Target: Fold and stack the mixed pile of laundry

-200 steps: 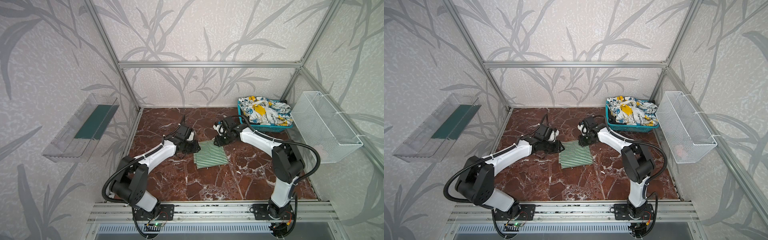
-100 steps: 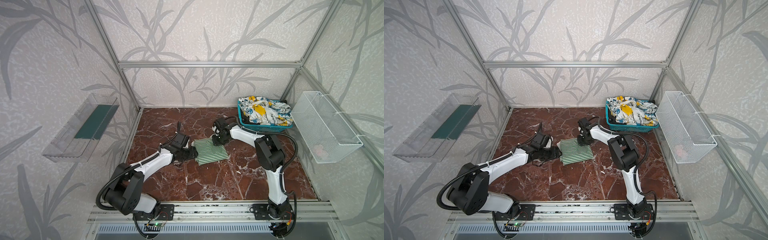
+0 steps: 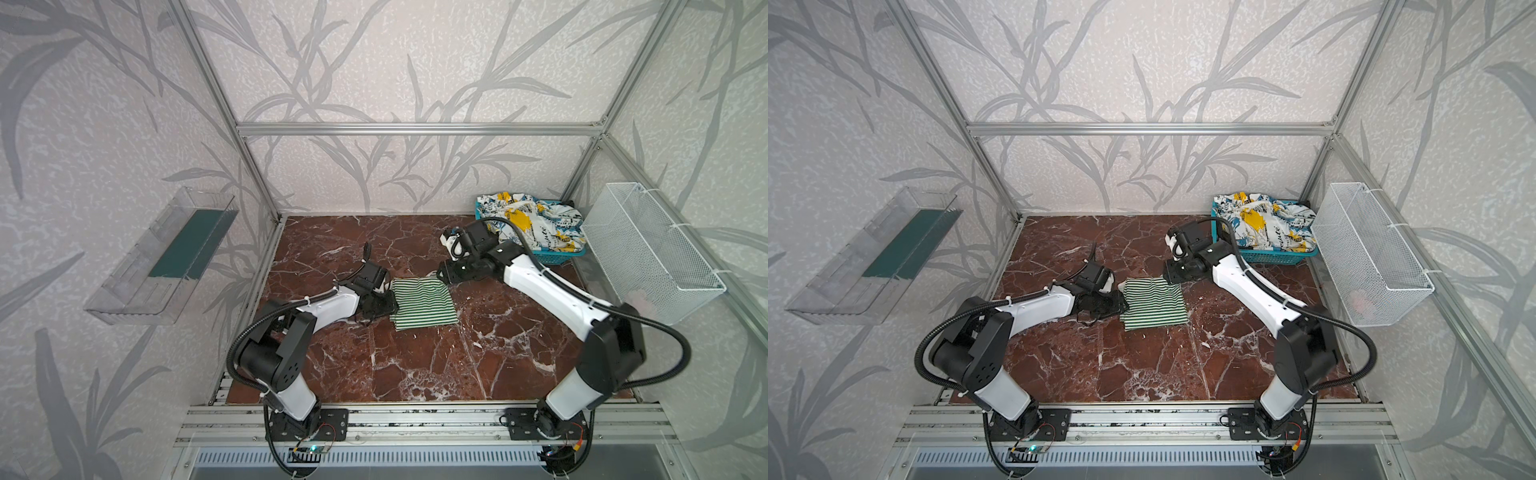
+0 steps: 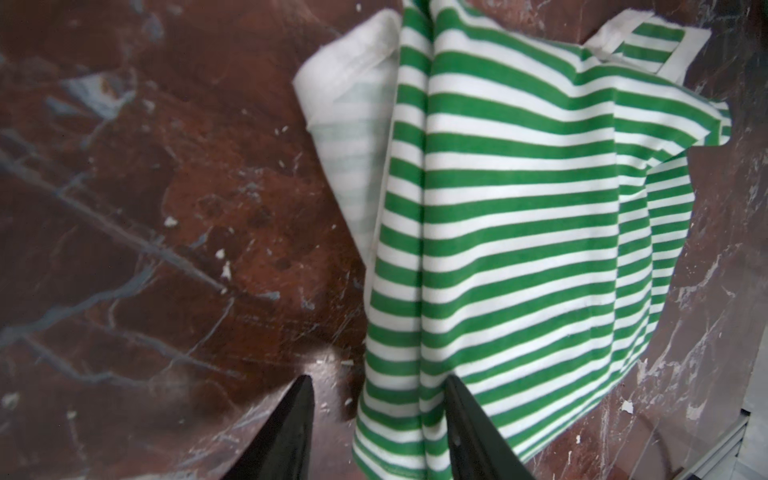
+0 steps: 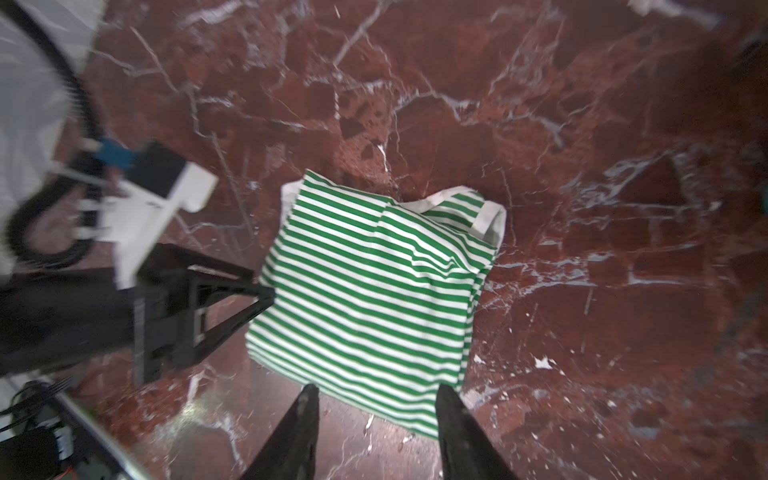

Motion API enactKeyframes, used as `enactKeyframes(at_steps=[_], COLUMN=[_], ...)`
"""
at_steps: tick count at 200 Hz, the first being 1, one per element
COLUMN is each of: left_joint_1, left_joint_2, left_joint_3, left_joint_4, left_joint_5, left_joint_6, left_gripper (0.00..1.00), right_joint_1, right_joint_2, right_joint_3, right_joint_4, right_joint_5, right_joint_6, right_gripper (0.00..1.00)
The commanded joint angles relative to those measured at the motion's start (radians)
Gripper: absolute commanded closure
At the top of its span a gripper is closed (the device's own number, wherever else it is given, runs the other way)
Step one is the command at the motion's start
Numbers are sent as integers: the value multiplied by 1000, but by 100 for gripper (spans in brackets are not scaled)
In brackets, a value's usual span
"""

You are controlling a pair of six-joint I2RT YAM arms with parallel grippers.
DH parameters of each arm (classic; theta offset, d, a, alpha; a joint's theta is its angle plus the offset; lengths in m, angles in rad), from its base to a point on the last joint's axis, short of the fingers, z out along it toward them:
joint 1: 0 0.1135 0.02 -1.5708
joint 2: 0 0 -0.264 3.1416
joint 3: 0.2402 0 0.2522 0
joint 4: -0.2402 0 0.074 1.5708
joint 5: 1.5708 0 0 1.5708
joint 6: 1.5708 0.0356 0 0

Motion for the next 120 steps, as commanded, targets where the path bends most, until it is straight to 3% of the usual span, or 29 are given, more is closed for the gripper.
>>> enactKeyframes(at_steps=[1, 42, 71, 120], left_joint_1=[-1, -2, 12, 209], left_joint_2=[44, 133, 197, 343], left_joint_3=[40, 87, 185, 530], left_joint_4=[29, 45, -77, -389], left_joint_5=[32, 69, -33, -202], left_joint_6=[10, -13, 15, 189], left_gripper=[56, 67, 84, 98], right_joint_1=[-1, -6, -11, -13], right_joint_2=[-126, -392, -504, -562], right_joint_3=[-104, -324, -422, -450], right_joint_4=[-93, -83, -95, -150], right_joint_5=[43, 97, 124, 154], right_joint_6=[-2, 80, 130, 129], right_gripper=[51, 46, 44, 44])
